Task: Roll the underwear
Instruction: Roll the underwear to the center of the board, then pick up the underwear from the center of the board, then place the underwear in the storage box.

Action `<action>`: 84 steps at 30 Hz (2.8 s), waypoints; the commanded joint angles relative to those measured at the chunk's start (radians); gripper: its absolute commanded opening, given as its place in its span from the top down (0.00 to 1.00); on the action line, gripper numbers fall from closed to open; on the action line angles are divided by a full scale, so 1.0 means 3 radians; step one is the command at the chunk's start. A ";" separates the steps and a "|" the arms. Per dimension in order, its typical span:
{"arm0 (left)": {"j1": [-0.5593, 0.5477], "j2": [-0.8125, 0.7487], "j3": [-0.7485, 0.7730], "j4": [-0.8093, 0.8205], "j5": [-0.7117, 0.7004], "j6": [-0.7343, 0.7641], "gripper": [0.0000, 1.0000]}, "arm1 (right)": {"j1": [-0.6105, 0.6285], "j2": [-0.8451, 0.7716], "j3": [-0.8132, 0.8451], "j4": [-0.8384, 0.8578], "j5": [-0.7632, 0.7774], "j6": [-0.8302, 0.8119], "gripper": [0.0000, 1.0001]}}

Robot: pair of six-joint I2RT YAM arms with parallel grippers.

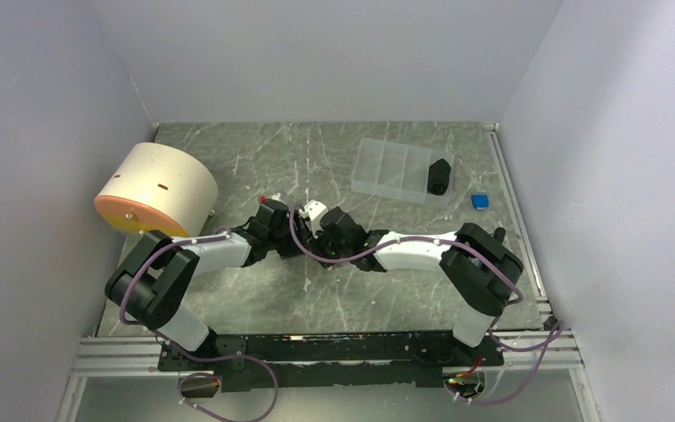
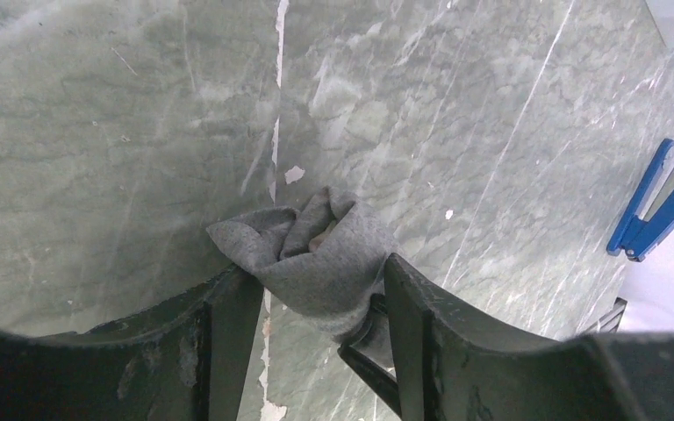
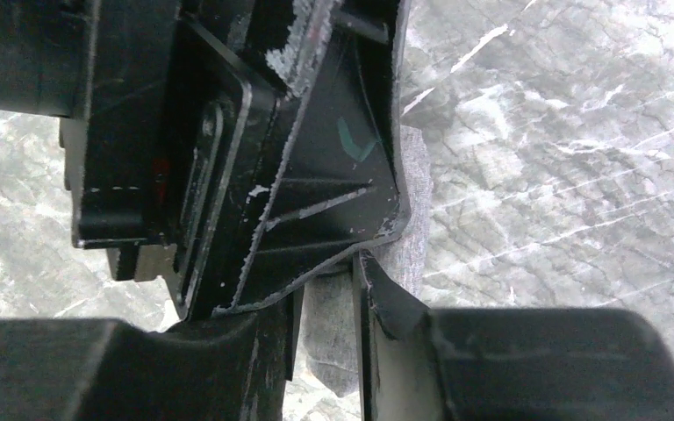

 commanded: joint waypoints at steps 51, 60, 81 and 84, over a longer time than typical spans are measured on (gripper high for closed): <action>0.0551 -0.0450 -0.0227 -0.0416 0.0037 0.0058 0.24 | -0.0183 -0.0022 0.0029 -0.0328 0.0891 0.0109 1.00; 0.0566 -0.1015 -0.0239 -0.0725 0.0069 0.0246 0.25 | -0.0669 -0.0352 0.0680 -0.0953 0.1058 0.0164 1.00; 0.0566 -0.2090 -0.0145 -0.1633 -0.0019 0.0987 0.08 | -0.2213 0.0823 0.2261 -0.1544 0.1697 0.0397 1.00; 0.0566 -0.2240 -0.0109 -0.1772 -0.0132 0.1011 0.07 | -0.2300 0.0980 0.2349 -0.1573 0.1670 0.0474 1.00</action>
